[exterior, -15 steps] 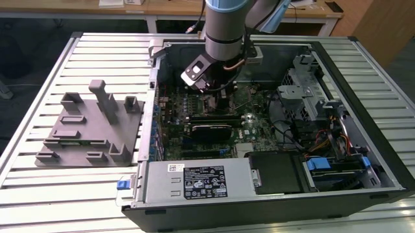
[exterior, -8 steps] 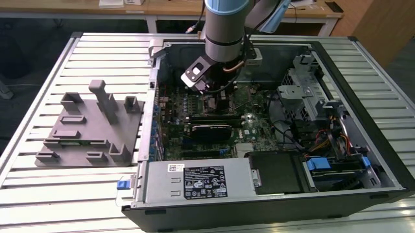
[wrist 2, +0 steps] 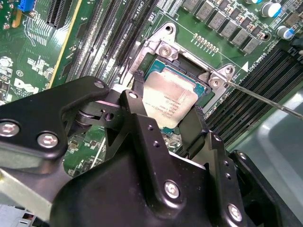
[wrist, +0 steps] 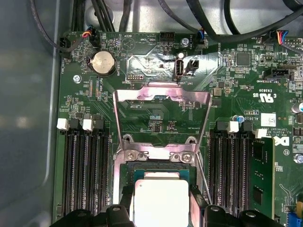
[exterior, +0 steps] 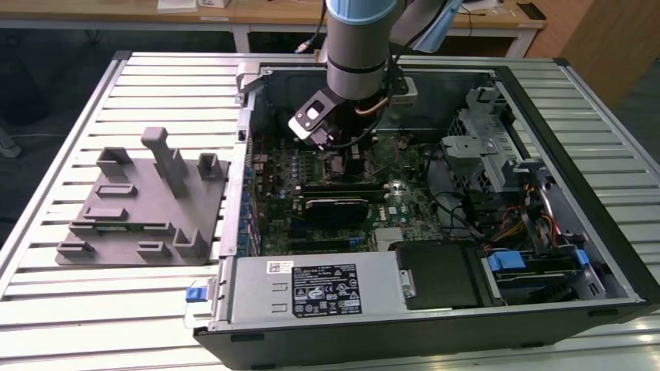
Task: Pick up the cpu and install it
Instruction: 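Place the cpu into insertion slot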
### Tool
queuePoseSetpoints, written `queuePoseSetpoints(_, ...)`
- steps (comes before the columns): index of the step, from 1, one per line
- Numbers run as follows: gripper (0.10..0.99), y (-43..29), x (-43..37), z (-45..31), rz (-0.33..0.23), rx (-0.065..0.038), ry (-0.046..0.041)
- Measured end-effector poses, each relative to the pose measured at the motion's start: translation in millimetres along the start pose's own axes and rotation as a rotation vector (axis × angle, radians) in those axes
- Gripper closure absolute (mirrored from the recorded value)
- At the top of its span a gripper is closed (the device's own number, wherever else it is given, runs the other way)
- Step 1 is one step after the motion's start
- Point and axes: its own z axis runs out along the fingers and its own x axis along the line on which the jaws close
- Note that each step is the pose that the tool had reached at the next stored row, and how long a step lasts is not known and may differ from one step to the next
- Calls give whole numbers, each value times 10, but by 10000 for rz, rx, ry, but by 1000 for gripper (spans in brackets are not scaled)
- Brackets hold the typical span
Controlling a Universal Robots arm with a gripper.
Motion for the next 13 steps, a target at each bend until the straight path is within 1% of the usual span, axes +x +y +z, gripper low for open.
queuePoseSetpoints(13, 545, 8, 0, 17, 2, 0, 0)
